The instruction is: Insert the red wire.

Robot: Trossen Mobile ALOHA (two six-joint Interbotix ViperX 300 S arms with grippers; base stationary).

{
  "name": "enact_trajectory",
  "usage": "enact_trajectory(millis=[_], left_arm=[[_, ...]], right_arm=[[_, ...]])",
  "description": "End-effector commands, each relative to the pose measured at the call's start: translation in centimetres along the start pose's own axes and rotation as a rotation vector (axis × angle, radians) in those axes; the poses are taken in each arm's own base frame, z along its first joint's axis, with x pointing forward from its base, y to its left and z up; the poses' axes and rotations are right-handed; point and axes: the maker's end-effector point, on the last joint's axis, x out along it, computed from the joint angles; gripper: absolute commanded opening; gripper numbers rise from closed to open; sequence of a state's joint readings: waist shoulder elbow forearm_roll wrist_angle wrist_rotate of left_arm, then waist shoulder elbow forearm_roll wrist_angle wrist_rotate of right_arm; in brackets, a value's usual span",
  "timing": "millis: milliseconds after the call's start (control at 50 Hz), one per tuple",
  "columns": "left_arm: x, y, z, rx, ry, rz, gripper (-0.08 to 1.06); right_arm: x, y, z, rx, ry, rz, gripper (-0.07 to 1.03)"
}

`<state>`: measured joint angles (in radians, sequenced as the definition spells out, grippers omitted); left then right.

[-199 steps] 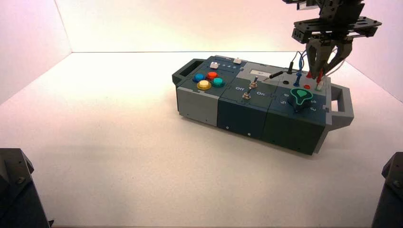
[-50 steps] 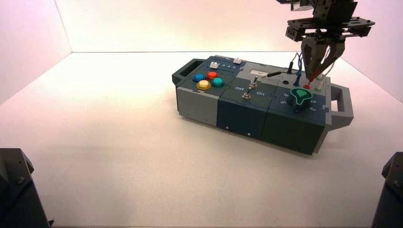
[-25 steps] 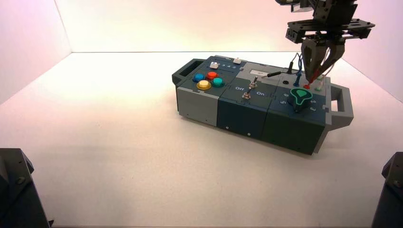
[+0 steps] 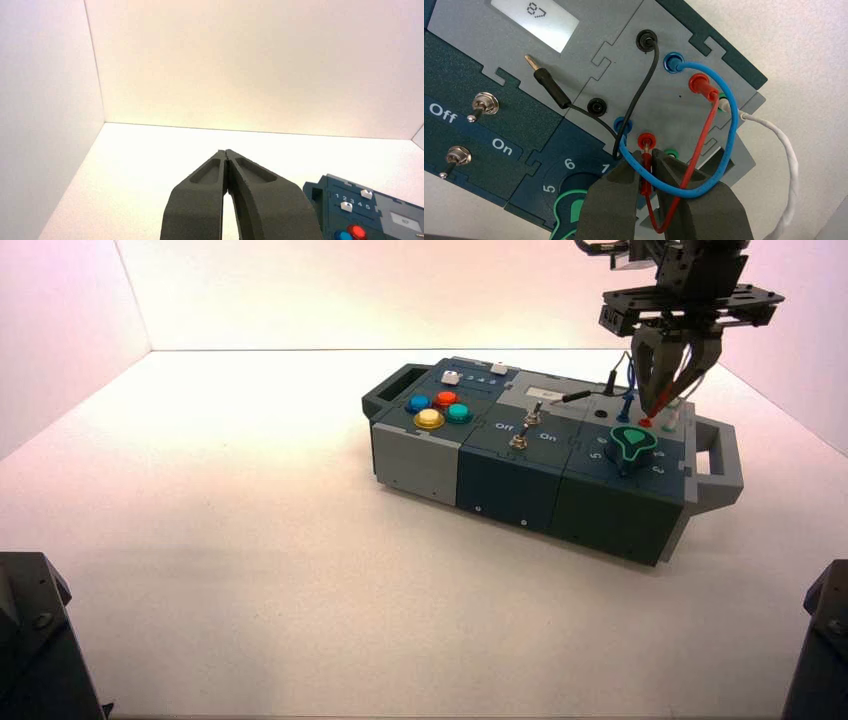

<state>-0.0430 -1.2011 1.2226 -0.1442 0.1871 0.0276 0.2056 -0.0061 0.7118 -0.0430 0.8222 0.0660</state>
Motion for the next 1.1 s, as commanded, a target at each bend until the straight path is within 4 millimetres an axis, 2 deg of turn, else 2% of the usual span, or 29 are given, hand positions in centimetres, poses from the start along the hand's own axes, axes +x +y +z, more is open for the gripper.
enact_trajectory(millis=[20, 740, 1100], left_arm=[[-0.1, 0.1, 1.4, 0.005, -0.036, 0.006, -0.03], [-0.1, 0.1, 1.4, 0.005, -0.038, 0.008, -0.03], [-0.1, 0.1, 1.4, 0.005, -0.038, 0.008, -0.03]], right_arm=[[-0.4, 0.1, 0.8, -0.004, -0.032, 0.001, -0.02], [-0.3, 0.1, 1.8, -0.012, -0.065, -0.006, -0.02], [0.9, 0.1, 1.3, -0.017, -0.039, -0.008, -0.02]])
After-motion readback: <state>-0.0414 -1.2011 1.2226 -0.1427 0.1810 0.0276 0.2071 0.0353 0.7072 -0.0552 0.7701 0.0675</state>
